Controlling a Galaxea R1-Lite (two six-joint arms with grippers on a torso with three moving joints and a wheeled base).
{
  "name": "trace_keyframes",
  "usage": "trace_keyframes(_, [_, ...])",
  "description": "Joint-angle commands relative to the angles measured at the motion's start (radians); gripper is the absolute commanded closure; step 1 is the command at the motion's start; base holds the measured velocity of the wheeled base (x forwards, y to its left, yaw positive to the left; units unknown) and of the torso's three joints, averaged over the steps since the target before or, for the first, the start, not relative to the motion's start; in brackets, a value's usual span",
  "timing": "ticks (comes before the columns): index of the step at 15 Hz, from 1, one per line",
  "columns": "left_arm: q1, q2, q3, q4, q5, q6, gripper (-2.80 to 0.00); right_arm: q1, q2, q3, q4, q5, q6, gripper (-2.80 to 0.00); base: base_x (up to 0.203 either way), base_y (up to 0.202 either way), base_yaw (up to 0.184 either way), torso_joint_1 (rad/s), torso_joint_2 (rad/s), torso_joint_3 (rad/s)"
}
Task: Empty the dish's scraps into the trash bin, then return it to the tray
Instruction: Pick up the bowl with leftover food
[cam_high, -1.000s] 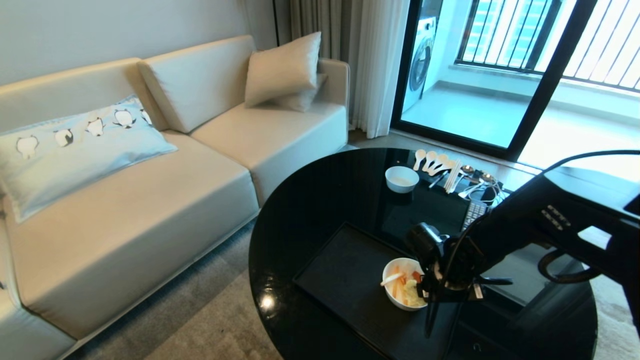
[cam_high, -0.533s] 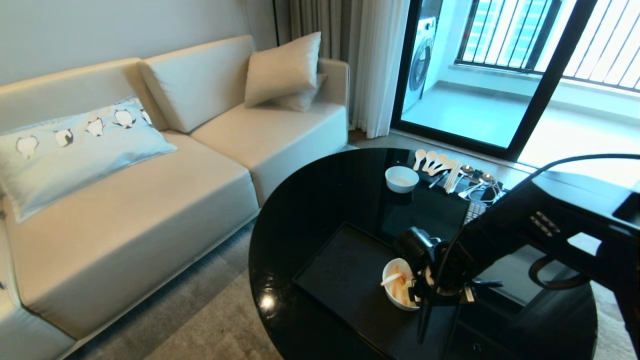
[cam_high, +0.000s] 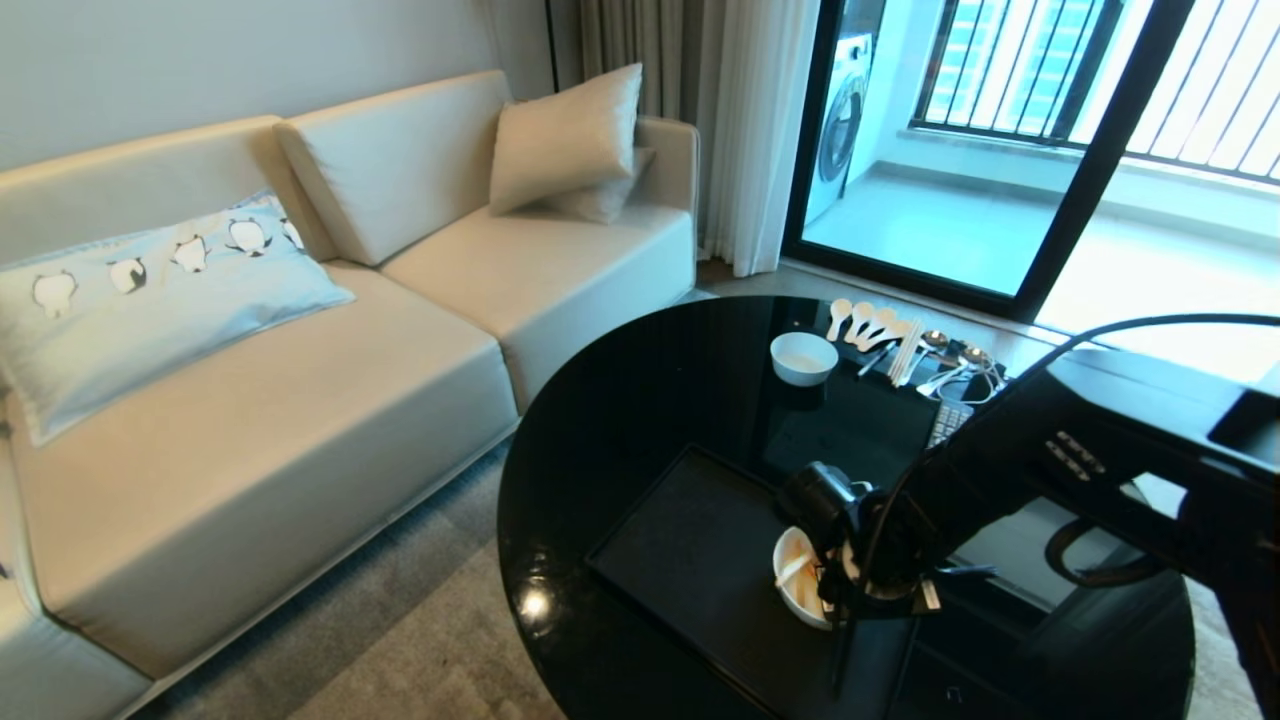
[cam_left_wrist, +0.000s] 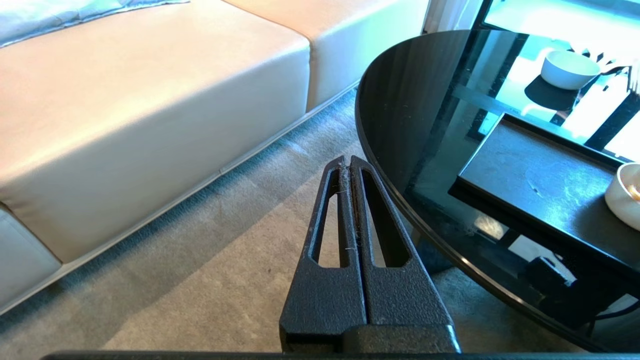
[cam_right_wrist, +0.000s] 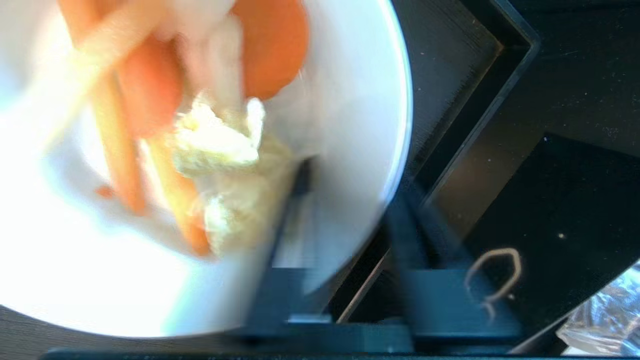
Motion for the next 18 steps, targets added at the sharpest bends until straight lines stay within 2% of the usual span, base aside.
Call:
trace_keyframes(1, [0.000,0.000,0.000,0.000,0.000,-0.001,0.00,0.008,0.008,0.000,0.002,-0.001,0.001,0.00,0.000,0.000,0.000,0.000,0.00,0.000])
trace_keyframes(10, [0.000,0.000,0.000,0.000,0.000,-0.001,0.00,0.014,-0.003,0.000,0.002,0.005,0.016,0.00,0.000,0.000,0.000,0.000,0.00,0.000])
trace_keyframes(14, [0.000,0.001,0.000,0.000,0.000,-0.001,0.00,-0.011,-0.099,0.007,0.010,0.042,0.039,0.00,0.000,0.000,0.000,0.000,0.00,0.000])
trace_keyframes(18, [0.000,0.000,0.000,0.000,0.000,-0.001,0.00,-0.061,-0.224,0.089,0.011,0.045,0.044,0.00,0.000,0.000,0.000,0.000,0.00,0.000])
